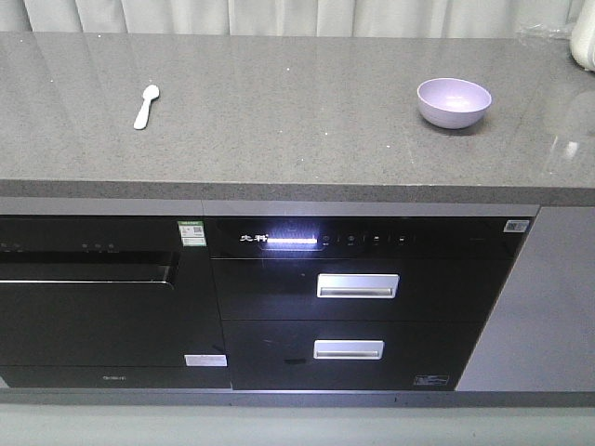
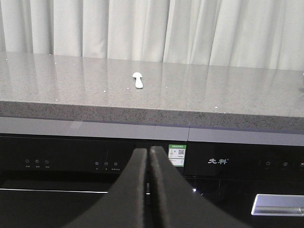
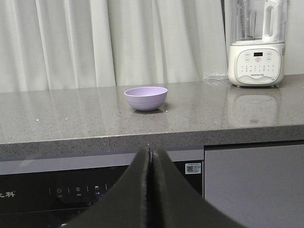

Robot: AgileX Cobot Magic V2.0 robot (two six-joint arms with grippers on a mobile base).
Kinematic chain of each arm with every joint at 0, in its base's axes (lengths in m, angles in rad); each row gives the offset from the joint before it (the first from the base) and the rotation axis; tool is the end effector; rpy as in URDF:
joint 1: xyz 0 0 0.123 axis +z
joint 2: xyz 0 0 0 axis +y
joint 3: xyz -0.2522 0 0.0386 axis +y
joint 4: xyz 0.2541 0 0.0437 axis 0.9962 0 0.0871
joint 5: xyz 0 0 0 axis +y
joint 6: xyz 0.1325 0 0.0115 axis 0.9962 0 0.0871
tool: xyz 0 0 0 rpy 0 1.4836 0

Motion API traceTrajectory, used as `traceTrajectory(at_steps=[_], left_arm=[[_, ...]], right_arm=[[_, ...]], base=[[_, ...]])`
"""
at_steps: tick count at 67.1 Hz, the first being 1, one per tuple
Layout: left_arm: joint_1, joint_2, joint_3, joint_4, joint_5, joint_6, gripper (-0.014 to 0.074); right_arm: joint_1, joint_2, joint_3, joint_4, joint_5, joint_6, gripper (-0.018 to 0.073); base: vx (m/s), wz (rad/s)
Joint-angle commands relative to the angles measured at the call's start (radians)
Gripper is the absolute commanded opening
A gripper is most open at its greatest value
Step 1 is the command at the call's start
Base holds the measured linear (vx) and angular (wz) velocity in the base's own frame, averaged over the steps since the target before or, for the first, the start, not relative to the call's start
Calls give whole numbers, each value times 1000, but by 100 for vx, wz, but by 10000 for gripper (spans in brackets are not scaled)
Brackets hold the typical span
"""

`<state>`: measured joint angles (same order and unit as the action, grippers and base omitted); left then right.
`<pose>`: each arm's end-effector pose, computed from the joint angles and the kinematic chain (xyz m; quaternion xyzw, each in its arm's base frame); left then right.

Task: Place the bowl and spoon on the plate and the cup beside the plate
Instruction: 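Approach the counter edge and tilt the view down onto the countertop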

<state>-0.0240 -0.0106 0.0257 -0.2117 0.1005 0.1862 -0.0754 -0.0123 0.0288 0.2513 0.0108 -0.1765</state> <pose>0.1349 -0.0061 0.1952 0.0072 0.7163 -0.0245 0.6974 0.1345 -0.0098 0.2059 0.0505 0.6836 0.0007 0.7281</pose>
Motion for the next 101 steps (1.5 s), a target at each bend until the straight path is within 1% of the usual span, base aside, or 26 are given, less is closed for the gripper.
traceTrajectory(at_steps=[1, 101], left_arm=[[-3, -15, 26, -2, -81, -7, -6], [-3, -15, 26, -2, -81, -7, -6]], right_arm=[[-5, -9, 8, -6, -73, -9, -1], [-5, -9, 8, -6, -73, -9, -1]], base=[[6, -1], [5, -1]])
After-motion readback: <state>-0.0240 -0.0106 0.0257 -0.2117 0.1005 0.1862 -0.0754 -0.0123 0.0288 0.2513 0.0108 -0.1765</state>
